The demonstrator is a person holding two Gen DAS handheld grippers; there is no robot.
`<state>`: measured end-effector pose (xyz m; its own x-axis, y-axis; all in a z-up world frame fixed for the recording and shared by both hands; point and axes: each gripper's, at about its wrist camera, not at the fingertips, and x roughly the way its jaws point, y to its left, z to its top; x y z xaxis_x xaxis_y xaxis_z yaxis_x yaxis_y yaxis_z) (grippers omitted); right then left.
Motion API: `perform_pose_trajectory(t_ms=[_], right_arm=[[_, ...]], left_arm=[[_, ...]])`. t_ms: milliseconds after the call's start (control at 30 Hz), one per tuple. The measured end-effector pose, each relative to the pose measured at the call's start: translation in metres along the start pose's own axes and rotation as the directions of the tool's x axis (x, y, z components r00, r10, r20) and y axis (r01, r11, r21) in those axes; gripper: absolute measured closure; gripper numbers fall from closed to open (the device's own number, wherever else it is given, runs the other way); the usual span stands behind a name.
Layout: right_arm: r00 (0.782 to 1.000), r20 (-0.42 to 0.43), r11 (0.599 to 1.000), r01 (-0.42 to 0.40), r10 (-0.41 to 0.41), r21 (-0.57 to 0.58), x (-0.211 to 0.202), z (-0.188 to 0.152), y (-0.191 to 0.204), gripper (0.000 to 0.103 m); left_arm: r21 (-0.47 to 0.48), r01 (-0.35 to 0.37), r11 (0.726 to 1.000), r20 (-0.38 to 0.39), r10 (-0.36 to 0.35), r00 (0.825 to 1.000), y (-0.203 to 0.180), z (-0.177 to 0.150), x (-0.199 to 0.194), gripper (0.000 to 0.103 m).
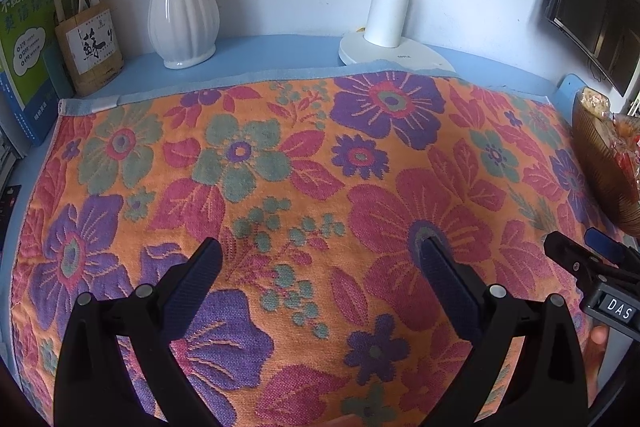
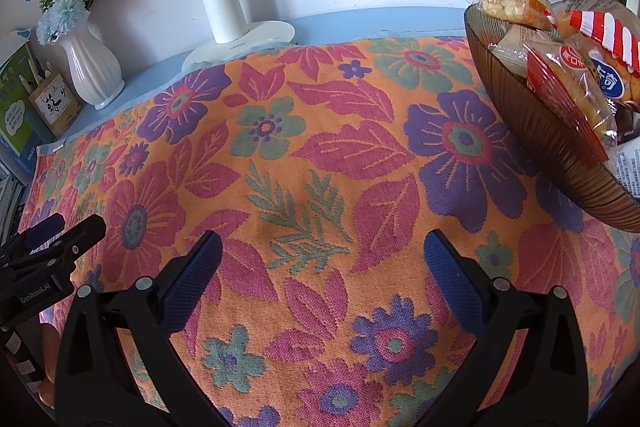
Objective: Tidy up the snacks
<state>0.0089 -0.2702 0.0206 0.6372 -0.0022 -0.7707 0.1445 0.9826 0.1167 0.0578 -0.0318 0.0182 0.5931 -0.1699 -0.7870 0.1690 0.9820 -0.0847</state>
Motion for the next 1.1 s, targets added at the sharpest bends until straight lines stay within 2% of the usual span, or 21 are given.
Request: perform_pose_trajectory(t_ms=[400, 600, 733, 833, 967, 1100], right_arm=[[1.000, -0.012, 1.000, 0.004, -0.004, -0.009, 0.002, 0.000, 0.001, 0.003], [1.000, 0.007, 1.000, 0.008, -0.007, -0.022, -0.003, -0.001, 0.001, 0.003], [0.999, 0.026, 0.999, 0.020, -0.019, -0.045, -0.007, -0.003, 0.005, 0.003], [0.999, 0.029, 0.998, 0.026, -0.024, -0.051, -0.008, -0.004, 0.006, 0.003], [0.999, 0.043, 0.999, 0.019, -0.017, -0.038, -0.011, -0.004, 0.004, 0.003], [0.999, 0.042, 0.999, 0.020, -0.018, -0.041, -0.011, -0.005, 0.004, 0.003]], left_arm=[[0.028, -0.010, 1.000, 0.005, 0.010, 1.000, -0.003, -0.001, -0.002, 0.005], [0.052, -0.157, 0.986, -0.027, 0.159, 0.987, -0.001, -0.011, -0.021, 0.005], [0.038, -0.200, 0.979, -0.027, 0.201, 0.979, 0.007, -0.022, -0.031, 0.005], [0.023, -0.216, 0.976, -0.043, 0.217, 0.975, 0.012, -0.027, -0.024, 0.005], [-0.049, -0.200, 0.979, -0.064, 0.197, 0.978, 0.025, -0.029, -0.015, 0.005], [-0.081, -0.172, 0.982, -0.083, 0.166, 0.983, 0.032, -0.030, -0.011, 0.005]])
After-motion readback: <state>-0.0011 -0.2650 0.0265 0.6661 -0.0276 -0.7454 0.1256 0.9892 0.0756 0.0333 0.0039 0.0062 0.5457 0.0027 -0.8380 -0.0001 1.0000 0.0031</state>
